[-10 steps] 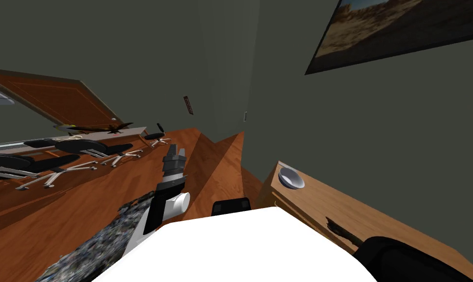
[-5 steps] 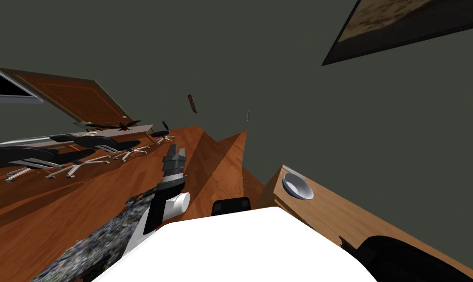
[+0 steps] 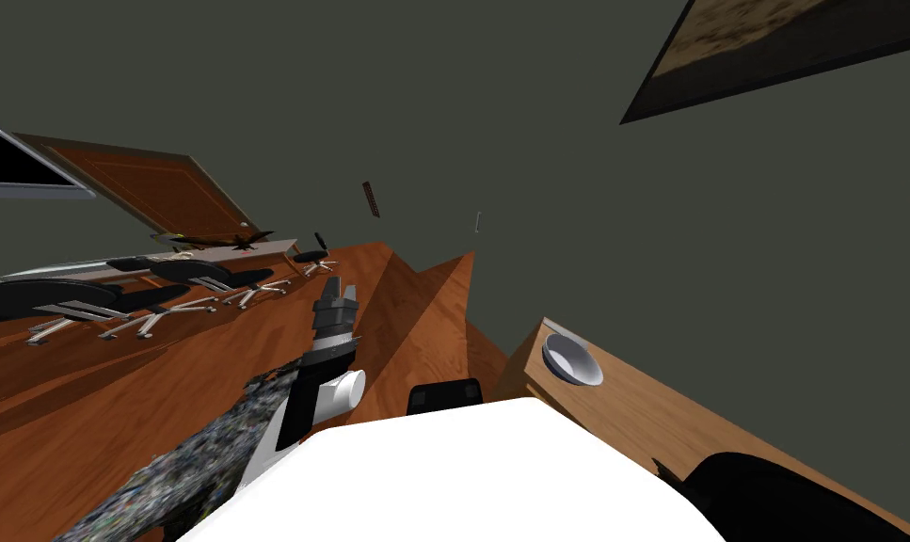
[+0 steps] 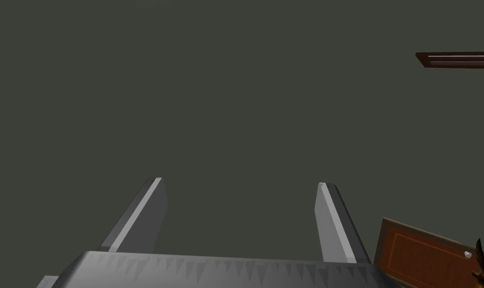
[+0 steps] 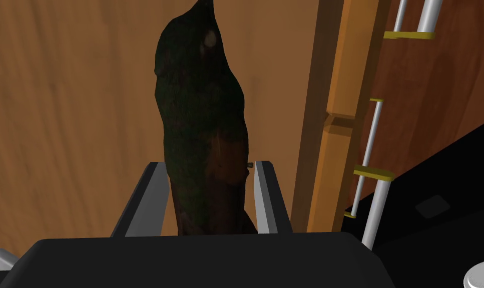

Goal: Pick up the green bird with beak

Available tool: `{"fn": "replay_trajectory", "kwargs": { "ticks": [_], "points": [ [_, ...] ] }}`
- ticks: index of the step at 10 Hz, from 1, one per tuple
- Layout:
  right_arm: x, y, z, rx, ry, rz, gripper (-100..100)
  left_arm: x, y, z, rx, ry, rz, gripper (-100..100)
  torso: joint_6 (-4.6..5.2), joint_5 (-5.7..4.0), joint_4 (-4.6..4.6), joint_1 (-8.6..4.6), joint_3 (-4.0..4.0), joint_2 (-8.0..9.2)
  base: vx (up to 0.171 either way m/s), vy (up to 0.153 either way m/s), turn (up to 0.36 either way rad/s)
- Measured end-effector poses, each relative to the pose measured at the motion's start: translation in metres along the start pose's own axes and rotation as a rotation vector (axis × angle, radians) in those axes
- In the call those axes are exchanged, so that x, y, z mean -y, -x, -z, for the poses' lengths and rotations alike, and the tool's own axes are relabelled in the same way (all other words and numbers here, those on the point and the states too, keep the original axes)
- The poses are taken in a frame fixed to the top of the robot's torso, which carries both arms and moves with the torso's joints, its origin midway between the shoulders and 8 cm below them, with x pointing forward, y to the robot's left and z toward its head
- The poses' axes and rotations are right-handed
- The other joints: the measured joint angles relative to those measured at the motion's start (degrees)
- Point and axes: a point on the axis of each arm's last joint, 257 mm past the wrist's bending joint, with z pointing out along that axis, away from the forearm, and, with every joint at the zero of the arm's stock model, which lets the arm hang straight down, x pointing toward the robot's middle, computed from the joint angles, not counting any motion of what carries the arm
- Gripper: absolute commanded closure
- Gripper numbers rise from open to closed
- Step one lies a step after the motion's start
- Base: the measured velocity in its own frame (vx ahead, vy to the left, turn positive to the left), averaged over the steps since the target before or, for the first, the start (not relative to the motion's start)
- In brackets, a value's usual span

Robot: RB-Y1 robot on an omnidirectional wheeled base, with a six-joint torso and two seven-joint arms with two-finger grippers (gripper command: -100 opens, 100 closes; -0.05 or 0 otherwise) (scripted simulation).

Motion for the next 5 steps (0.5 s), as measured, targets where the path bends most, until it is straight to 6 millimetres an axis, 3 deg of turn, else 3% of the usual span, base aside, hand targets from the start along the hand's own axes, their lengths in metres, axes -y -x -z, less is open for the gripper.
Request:
{"fn": "replay_trajectory", "kwargs": {
  "ticks": [1, 2, 3, 5],
  "points": [
    [0.000, 0.000, 0.000, 0.000, 0.000, 0.000, 100, 0.000, 0.000, 0.000, 0.000, 0.000, 0.000, 0, 0.00, 0.00, 0.00, -0.01, 0.00, 0.00, 0.000, 0.000, 0.000],
    [0.000, 0.000, 0.000, 0.000, 0.000, 0.000, 0, 0.000, 0.000, 0.000, 0.000, 0.000, 0.000, 0, 0.00, 0.01, 0.00, -0.01, 0.00, 0.00, 0.000, 0.000, 0.000],
    [0.000, 0.000, 0.000, 0.000, 0.000, 0.000, 100, 0.000, 0.000, 0.000, 0.000, 0.000, 0.000, 0, 0.00, 0.01, 0.00, -0.01, 0.00, 0.00, -0.005, 0.044, -0.103],
    [0.014, 0.000, 0.006, 0.004, -0.005, 0.013, 100, 0.000, 0.000, 0.000, 0.000, 0.000, 0.000, 0, 0.07, 0.08, -0.01, 0.29, 0.02, 0.04, -0.003, 0.072, -0.098]
  ]
}}
